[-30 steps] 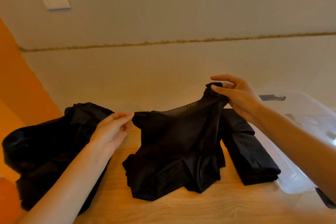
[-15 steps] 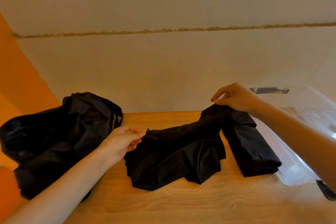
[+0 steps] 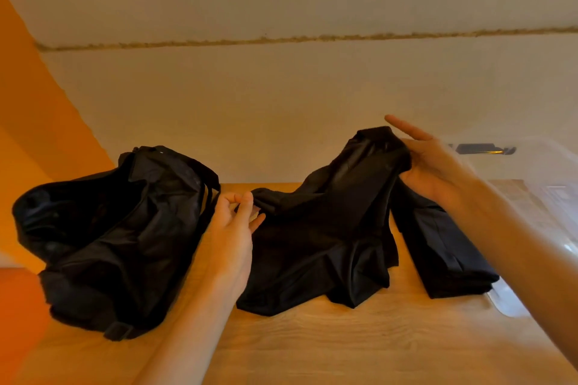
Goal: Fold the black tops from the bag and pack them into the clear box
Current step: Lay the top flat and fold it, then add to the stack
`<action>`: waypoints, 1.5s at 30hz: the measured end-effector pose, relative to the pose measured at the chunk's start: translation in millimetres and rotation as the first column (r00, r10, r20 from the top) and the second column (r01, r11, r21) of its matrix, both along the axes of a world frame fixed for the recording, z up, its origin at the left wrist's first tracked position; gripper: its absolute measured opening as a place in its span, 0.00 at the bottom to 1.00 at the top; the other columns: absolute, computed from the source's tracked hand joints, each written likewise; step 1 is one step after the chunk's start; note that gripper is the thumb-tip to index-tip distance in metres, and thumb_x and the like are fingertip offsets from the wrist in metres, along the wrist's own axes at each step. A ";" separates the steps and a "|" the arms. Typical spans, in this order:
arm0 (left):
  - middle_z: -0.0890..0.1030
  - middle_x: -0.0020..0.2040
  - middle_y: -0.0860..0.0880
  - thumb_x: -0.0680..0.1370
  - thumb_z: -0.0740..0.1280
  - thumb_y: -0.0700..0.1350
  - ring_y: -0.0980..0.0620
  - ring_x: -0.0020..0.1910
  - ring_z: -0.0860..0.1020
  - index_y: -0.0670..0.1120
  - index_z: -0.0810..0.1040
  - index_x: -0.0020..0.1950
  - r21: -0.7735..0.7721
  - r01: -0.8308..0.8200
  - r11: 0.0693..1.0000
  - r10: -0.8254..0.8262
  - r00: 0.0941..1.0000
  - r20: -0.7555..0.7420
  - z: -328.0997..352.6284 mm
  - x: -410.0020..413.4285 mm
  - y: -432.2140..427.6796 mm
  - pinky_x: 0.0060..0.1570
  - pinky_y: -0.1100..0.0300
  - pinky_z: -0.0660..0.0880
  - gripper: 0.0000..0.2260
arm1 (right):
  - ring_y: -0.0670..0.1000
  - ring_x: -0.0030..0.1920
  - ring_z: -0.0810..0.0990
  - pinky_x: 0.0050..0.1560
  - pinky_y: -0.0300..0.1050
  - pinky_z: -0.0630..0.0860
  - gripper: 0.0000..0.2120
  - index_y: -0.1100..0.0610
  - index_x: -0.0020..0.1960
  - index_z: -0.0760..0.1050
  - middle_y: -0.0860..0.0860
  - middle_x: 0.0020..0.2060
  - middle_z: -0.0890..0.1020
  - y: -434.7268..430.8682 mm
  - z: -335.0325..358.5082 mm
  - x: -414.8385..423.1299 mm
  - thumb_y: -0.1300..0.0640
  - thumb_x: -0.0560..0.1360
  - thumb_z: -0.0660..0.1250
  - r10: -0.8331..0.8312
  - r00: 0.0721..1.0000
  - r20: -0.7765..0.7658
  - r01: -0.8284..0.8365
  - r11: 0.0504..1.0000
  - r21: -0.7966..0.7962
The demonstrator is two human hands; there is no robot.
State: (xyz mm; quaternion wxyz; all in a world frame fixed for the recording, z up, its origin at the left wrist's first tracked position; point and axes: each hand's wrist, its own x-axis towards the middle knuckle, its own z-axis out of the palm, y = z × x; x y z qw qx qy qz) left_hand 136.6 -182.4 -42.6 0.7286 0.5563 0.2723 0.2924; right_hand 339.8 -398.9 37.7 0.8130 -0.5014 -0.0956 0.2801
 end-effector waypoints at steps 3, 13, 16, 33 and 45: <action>0.78 0.49 0.48 0.86 0.61 0.43 0.46 0.57 0.78 0.45 0.72 0.46 -0.061 -0.002 0.998 0.009 0.995 0.104 1.3 3.2 -4.7 0.67 0.46 0.75 0.09 | 0.51 0.39 0.87 0.34 0.42 0.81 0.22 0.55 0.66 0.78 0.55 0.46 0.87 4.9 1.7 -11.8 0.72 0.79 0.58 0.041 0.990 -0.133 -0.025 0.992 0.121; 0.76 0.39 0.49 0.83 0.65 0.40 0.52 0.42 0.77 0.46 0.70 0.46 -0.145 0.045 0.988 -0.012 0.976 0.219 29.4 3.3 -18.6 0.47 0.56 0.75 0.07 | 0.54 0.62 0.83 0.65 0.54 0.77 0.19 0.55 0.64 0.83 0.55 0.62 0.83 14.8 -2.3 -40.7 0.56 0.79 0.59 0.149 0.986 -0.079 -0.145 0.988 0.060; 0.80 0.44 0.44 0.82 0.66 0.38 0.47 0.47 0.83 0.43 0.71 0.49 -0.034 0.082 0.996 -0.073 0.973 0.218 36.3 2.7 -26.2 0.49 0.55 0.80 0.05 | 0.59 0.65 0.80 0.66 0.58 0.77 0.21 0.58 0.64 0.82 0.62 0.63 0.81 20.0 2.0 -56.9 0.52 0.82 0.56 0.189 0.980 0.056 -0.182 0.977 -0.107; 0.81 0.39 0.48 0.83 0.65 0.52 0.52 0.37 0.80 0.43 0.78 0.57 -0.343 0.060 0.937 -0.022 0.993 0.114 48.7 12.4 -36.2 0.40 0.59 0.77 0.12 | 0.53 0.48 0.86 0.55 0.50 0.84 0.04 0.57 0.49 0.85 0.53 0.45 0.87 35.6 -0.3 -74.9 0.61 0.75 0.74 0.234 0.814 0.532 -0.013 0.923 -0.386; 0.85 0.53 0.42 0.82 0.67 0.52 0.45 0.53 0.84 0.43 0.83 0.57 0.057 0.299 0.953 -0.293 0.952 -0.091 55.6 30.8 -35.2 0.57 0.50 0.79 0.13 | 0.54 0.49 0.86 0.55 0.46 0.82 0.03 0.60 0.51 0.83 0.55 0.46 0.86 28.1 15.7 -60.5 0.62 0.78 0.71 0.309 0.733 0.606 -0.053 0.914 -0.402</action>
